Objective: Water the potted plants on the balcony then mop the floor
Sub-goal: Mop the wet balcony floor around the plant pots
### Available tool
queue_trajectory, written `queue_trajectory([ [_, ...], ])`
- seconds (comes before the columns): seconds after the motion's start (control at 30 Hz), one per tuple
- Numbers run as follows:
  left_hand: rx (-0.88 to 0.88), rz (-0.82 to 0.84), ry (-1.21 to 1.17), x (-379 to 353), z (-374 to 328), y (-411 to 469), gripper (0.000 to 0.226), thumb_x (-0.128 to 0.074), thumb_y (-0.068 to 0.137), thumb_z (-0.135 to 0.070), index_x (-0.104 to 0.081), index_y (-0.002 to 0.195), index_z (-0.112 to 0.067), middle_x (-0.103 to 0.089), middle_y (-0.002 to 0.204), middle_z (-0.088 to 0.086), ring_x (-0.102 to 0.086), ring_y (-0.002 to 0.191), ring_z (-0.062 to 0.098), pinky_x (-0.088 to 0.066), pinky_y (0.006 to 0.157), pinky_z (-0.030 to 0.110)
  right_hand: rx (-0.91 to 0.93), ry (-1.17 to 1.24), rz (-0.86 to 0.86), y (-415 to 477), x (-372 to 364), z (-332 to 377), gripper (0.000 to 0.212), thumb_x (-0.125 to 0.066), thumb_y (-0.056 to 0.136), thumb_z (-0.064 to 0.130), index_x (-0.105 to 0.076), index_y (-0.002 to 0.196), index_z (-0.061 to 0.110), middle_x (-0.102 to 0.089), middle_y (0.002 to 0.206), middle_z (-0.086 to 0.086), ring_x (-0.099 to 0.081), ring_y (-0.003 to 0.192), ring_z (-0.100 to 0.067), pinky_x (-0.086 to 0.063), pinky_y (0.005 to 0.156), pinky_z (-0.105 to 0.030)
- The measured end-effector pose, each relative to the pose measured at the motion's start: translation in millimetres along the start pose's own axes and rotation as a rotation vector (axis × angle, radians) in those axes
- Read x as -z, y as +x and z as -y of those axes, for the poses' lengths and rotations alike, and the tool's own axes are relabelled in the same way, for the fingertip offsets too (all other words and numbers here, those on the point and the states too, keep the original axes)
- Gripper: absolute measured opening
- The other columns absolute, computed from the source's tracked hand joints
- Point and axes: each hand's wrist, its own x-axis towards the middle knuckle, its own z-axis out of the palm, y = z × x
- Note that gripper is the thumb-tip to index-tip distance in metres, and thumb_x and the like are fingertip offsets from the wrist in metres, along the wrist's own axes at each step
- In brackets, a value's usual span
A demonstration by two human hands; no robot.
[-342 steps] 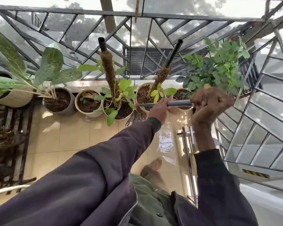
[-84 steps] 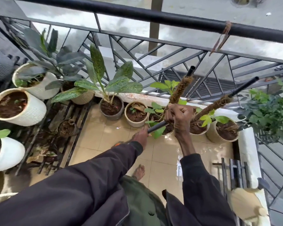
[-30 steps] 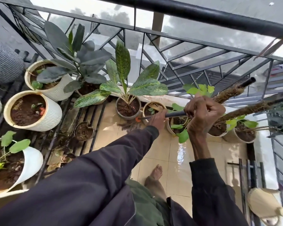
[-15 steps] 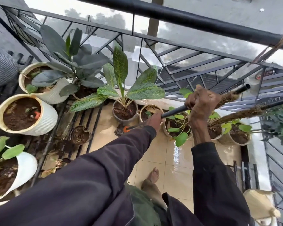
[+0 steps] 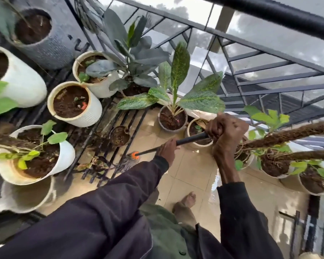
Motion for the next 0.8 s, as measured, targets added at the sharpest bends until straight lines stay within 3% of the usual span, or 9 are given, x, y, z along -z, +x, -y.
queue_trajectory([
  [0.17, -0.09, -0.181, -0.124, 31.7, -13.9, 18.6, 0.023, -0.05, 0.103, -0.007, -0.055, 0.124, -0.014, -0.067, 0.114, 0.012, -0.067, 0.104, 0.037, -0.053, 0.084, 0.046, 0.217, 0.011, 0.181, 24.2, -37.3, 20.5, 0.055, -0.057, 0.094, 0.001, -0.06, 0.05, 0.032, -0.045, 0.046, 0.022, -0.037, 0.035, -0.013, -0.036, 0.049, -0.024],
  [0.23, -0.105, -0.206, -0.213, 47.7, -24.7, 32.7, 0.026, -0.05, 0.101, -0.001, -0.056, 0.125, -0.01, -0.066, 0.118, 0.015, -0.067, 0.107, 0.036, -0.052, 0.086, 0.044, 0.26, -0.021, 0.212, 39.3, -50.7, 24.9, 0.053, -0.059, 0.095, 0.003, -0.061, 0.051, 0.032, -0.047, 0.047, 0.02, -0.038, 0.036, -0.016, -0.035, 0.048, -0.027],
  [0.3, -0.104, -0.201, -0.312, 63.0, -34.4, 50.8, 0.028, -0.048, 0.099, 0.003, -0.057, 0.125, -0.004, -0.065, 0.12, 0.019, -0.066, 0.111, 0.034, -0.052, 0.092, 0.044, 0.249, -0.052, 0.199, 50.5, -65.8, 26.9, 0.049, -0.06, 0.094, 0.006, -0.06, 0.05, 0.028, -0.048, 0.047, 0.014, -0.038, 0.037, -0.019, -0.035, 0.049, -0.028],
  [0.4, -0.039, -0.126, -0.39, 76.8, -31.3, 73.2, 0.022, -0.042, 0.103, -0.003, -0.057, 0.119, -0.007, -0.063, 0.117, 0.02, -0.06, 0.111, 0.028, -0.044, 0.09, 0.033, 0.19, -0.076, 0.185, 55.1, -82.3, 13.7, 0.048, -0.061, 0.092, 0.012, -0.059, 0.047, 0.028, -0.047, 0.045, 0.014, -0.042, 0.037, -0.015, -0.037, 0.049, -0.023],
  [0.47, -0.024, -0.055, -0.379, 78.1, -23.0, 83.8, 0.027, -0.038, 0.103, -0.011, -0.055, 0.123, -0.007, -0.058, 0.128, 0.022, -0.058, 0.12, 0.03, -0.044, 0.102, 0.037, 0.155, -0.043, 0.175, 57.0, -83.9, 2.4, 0.049, -0.061, 0.091, 0.012, -0.058, 0.046, 0.029, -0.045, 0.044, 0.017, -0.042, 0.036, -0.012, -0.036, 0.047, -0.019],
  [0.57, 0.01, -0.027, -0.298, 77.2, -18.2, 94.2, 0.038, -0.04, 0.106, -0.008, -0.047, 0.143, -0.006, -0.05, 0.146, 0.021, -0.05, 0.134, 0.035, -0.039, 0.113, 0.047, 0.09, -0.059, 0.205, 73.4, -87.4, 0.8, 0.05, -0.06, 0.091, 0.01, -0.056, 0.044, 0.029, -0.042, 0.042, 0.016, -0.037, 0.035, -0.013, -0.034, 0.048, -0.023],
  [0.7, 0.007, -0.074, -0.325, 75.9, -8.3, 91.8, 0.035, -0.041, 0.107, -0.009, -0.048, 0.141, -0.009, -0.057, 0.138, 0.018, -0.057, 0.126, 0.033, -0.043, 0.108, 0.04, -0.005, 0.025, 0.179, 94.6, -94.7, 2.9, 0.048, -0.063, 0.088, 0.016, -0.05, 0.043, 0.027, -0.035, 0.04, 0.012, -0.03, 0.034, -0.012, -0.031, 0.051, -0.023],
  [0.8, 0.015, -0.088, -0.2, 64.0, 17.0, 79.2, 0.041, -0.04, 0.106, -0.007, -0.042, 0.148, -0.008, -0.054, 0.142, 0.017, -0.056, 0.128, 0.036, -0.044, 0.107, 0.045, -0.06, 0.001, 0.191, 93.3, -97.5, -10.2, 0.051, -0.061, 0.09, 0.013, -0.048, 0.043, 0.027, -0.035, 0.04, 0.012, -0.03, 0.033, -0.011, -0.032, 0.051, -0.023],
])
